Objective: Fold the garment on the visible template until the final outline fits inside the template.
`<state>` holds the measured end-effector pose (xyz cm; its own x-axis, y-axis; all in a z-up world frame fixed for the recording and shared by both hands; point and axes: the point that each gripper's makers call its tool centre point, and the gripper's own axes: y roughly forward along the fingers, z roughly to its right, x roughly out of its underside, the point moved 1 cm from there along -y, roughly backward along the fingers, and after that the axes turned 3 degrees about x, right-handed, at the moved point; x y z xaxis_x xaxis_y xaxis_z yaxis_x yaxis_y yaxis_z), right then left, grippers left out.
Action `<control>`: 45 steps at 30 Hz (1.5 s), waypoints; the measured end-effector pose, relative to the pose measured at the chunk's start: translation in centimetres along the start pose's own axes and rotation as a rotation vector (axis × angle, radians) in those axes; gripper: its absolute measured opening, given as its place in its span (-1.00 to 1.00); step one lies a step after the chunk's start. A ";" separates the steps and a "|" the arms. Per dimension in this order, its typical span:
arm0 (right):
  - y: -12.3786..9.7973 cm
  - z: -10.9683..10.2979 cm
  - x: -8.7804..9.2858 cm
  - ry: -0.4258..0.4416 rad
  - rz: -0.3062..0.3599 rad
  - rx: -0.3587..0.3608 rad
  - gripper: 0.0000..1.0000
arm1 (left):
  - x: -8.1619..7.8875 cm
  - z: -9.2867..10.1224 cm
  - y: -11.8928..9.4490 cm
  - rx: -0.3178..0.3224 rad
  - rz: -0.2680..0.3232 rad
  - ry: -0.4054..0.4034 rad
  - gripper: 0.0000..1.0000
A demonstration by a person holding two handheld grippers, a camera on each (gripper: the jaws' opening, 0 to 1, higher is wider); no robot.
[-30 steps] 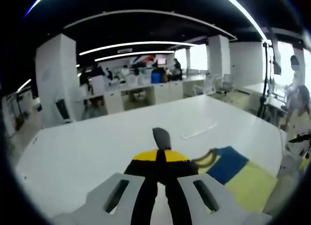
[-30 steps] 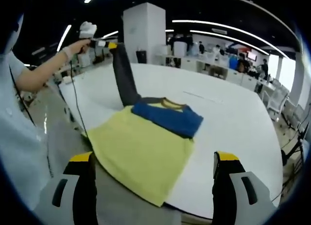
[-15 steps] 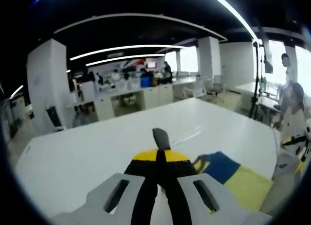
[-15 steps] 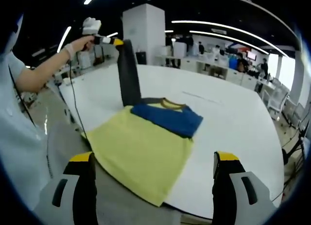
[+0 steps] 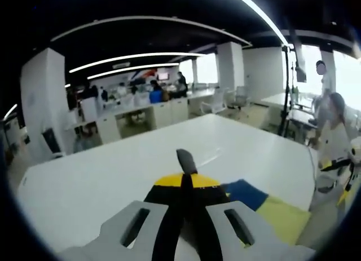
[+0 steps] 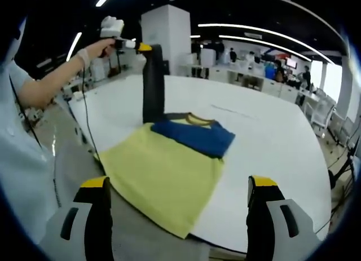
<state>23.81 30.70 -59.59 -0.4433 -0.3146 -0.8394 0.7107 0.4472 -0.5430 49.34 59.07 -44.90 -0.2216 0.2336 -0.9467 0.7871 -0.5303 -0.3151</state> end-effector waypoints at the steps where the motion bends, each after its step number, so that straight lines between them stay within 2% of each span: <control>1: 0.0 0.0 0.1 0.002 -0.001 0.000 1.00 | 0.1 0.6 0.1 0.006 -0.002 0.001 -1.00; 8: 0.0 0.1 0.3 0.009 -0.006 0.002 1.00 | 0.1 3.1 1.3 0.052 -0.003 0.002 -1.00; 17: -0.1 0.0 0.7 0.023 -0.010 0.005 1.00 | 0.5 5.4 2.8 0.097 -0.007 -0.005 -1.00; 33: -0.2 -0.1 1.3 0.043 -0.023 0.009 1.00 | 3.7 7.8 5.7 0.152 -0.058 -0.058 -1.00; 45: -0.2 -0.1 1.9 0.069 -0.032 0.011 1.00 | 5.5 9.3 8.1 0.188 -0.104 -0.062 -1.00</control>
<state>22.80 30.09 -61.14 -0.5023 -0.2696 -0.8216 0.7012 0.4290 -0.5695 49.12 48.51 -53.23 -0.3356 0.2479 -0.9088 0.6381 -0.6498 -0.4129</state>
